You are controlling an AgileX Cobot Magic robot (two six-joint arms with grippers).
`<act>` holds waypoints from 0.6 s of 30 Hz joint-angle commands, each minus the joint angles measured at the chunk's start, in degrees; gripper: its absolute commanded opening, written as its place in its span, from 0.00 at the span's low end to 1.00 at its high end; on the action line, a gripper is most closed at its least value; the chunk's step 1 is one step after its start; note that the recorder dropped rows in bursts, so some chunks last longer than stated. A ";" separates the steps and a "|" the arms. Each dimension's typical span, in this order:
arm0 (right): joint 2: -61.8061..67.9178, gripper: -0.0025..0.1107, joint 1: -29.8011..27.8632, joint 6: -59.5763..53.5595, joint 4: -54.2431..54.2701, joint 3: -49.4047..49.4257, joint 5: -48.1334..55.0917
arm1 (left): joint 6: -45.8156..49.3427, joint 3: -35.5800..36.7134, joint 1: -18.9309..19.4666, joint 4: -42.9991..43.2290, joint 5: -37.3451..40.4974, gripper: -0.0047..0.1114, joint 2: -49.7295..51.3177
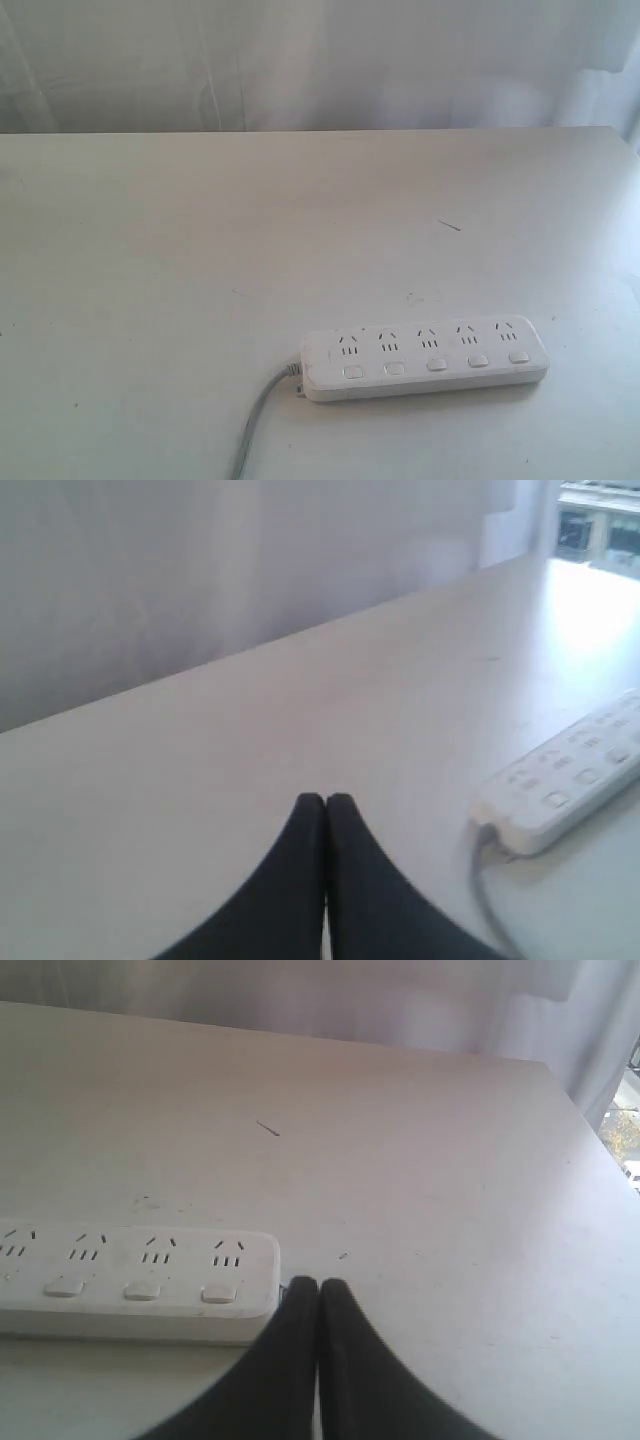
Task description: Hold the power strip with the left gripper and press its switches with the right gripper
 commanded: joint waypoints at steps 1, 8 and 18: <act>-0.32 0.02 0.19 0.21 -0.19 0.32 -0.50 | -1.58 -3.33 0.16 -7.29 5.85 0.04 -0.08; -0.32 0.02 0.19 0.21 -0.19 0.32 -0.50 | -4.29 -4.09 0.16 -6.39 8.77 0.04 -0.08; -0.32 0.02 0.19 0.21 -0.19 0.32 -0.50 | -4.10 -3.97 0.16 -8.68 5.71 0.04 -0.08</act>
